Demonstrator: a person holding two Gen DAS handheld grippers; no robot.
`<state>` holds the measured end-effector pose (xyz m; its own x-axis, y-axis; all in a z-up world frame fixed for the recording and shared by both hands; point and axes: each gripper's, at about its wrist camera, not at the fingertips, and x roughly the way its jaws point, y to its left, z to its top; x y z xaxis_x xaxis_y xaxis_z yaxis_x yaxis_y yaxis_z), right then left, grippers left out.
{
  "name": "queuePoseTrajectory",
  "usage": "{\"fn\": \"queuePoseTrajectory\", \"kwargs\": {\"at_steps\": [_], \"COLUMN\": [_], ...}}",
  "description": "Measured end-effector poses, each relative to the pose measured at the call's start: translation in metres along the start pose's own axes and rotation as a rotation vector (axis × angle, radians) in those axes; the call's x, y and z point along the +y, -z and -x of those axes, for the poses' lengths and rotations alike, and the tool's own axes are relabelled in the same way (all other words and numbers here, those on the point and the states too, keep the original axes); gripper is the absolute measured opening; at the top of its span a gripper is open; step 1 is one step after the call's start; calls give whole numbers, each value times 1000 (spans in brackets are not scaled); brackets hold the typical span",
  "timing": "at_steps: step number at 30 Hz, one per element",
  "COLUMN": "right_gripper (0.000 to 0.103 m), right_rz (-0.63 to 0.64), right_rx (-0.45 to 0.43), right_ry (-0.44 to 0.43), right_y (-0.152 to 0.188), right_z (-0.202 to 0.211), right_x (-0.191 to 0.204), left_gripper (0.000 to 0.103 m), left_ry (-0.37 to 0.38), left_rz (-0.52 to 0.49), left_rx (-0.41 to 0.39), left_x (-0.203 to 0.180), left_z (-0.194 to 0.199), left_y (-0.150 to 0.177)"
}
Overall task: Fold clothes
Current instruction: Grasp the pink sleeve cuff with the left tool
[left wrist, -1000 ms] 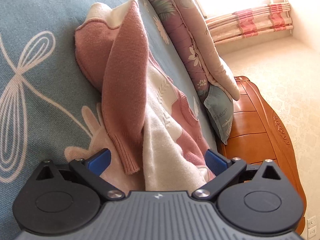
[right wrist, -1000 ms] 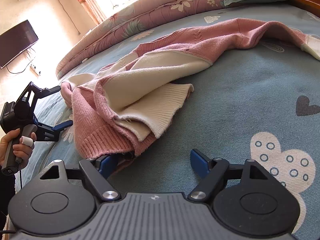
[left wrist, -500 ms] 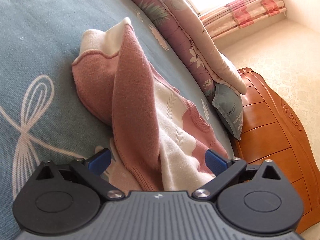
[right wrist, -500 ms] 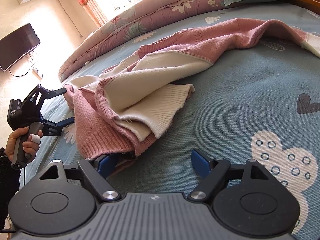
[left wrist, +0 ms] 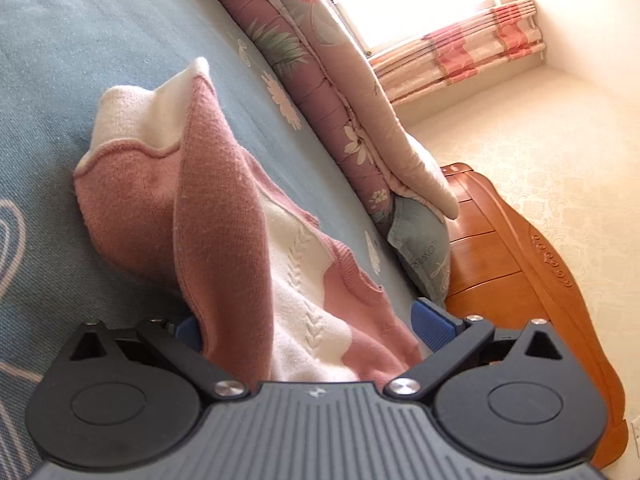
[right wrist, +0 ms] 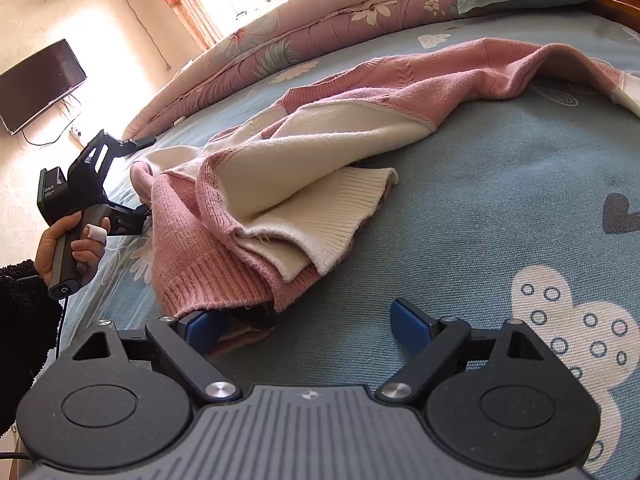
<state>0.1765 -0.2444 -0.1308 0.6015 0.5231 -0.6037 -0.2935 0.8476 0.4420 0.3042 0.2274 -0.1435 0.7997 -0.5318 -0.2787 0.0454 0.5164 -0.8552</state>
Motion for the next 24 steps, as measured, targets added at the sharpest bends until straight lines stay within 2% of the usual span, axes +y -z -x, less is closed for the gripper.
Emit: {"fn": "queuePoseTrajectory", "kwargs": {"at_steps": [3, 4, 7, 9, 11, 12, 13, 14, 19, 21, 24], "right_gripper": [93, 93, 93, 93, 93, 94, 94, 94, 95, 96, 97], "right_rz": [2, 5, 12, 19, 25, 28, 27, 26, 28, 28, 38], "right_rx": [0, 0, 1, 2, 3, 4, 3, 2, -6, -10, -9], "right_ry": [5, 8, 20, 23, 26, 27, 26, 24, 10, 4, 8], "right_y": [0, 1, 1, 1, 1, 1, 2, 2, 4, 4, 5], "right_z": [0, 0, -1, -1, -1, -1, -1, -1, 0, 0, 0], "right_x": [1, 2, 4, 4, 5, 5, 5, 5, 3, 3, 5], "left_gripper": [101, 101, 99, 98, 92, 80, 74, 72, 67, 66, 51], "left_ry": [116, 104, -25, -72, -123, -144, -152, -158, -66, -64, -66], "left_rz": [27, 19, -11, -6, 3, 3, -2, -7, 78, 60, -5], "left_rx": [-28, -38, -28, -11, -8, -11, -14, -17, -17, -20, -23], "left_x": [-1, -2, -2, 4, 12, 15, 16, 18, 30, 32, 36], "left_z": [11, 13, 11, 10, 11, 12, 14, 16, 27, 21, 10], "left_y": [-2, -4, -6, -3, 1, 4, 5, 7, 6, 5, 4]}}
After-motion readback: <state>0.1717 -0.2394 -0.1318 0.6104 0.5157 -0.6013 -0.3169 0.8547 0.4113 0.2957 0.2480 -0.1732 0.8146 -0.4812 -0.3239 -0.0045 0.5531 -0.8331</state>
